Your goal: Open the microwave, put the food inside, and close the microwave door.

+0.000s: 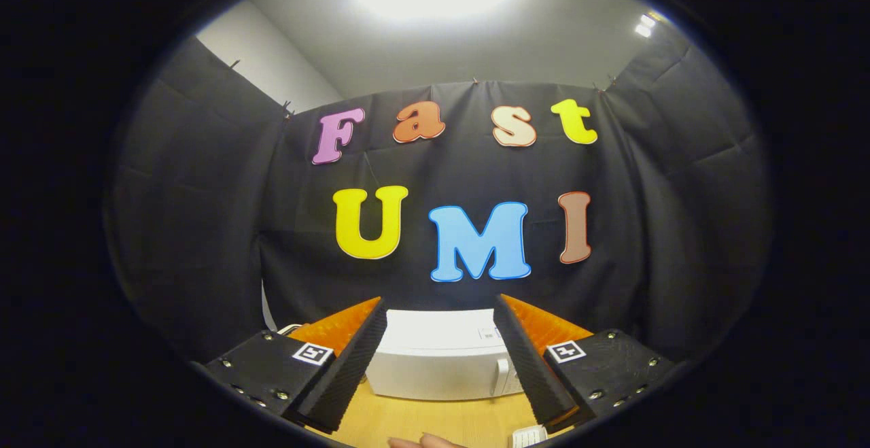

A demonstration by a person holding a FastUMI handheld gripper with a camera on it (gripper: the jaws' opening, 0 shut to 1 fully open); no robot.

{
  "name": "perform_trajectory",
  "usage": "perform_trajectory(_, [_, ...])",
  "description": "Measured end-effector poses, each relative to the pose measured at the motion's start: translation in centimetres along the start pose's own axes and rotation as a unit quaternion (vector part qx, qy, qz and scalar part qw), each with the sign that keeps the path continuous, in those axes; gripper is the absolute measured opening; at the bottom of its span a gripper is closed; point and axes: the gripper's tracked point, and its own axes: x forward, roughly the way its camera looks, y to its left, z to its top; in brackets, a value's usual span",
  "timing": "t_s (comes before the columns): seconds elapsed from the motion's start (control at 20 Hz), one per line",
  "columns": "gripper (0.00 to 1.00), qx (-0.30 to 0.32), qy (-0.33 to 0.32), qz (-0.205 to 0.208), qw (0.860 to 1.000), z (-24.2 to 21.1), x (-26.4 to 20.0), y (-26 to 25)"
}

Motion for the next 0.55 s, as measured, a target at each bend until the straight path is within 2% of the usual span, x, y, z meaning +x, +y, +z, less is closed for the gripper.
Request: perform_trajectory(0.55, [0.98, -0.006, -0.019, 0.0, 1.0, 0.85, -0.73, 0.29])
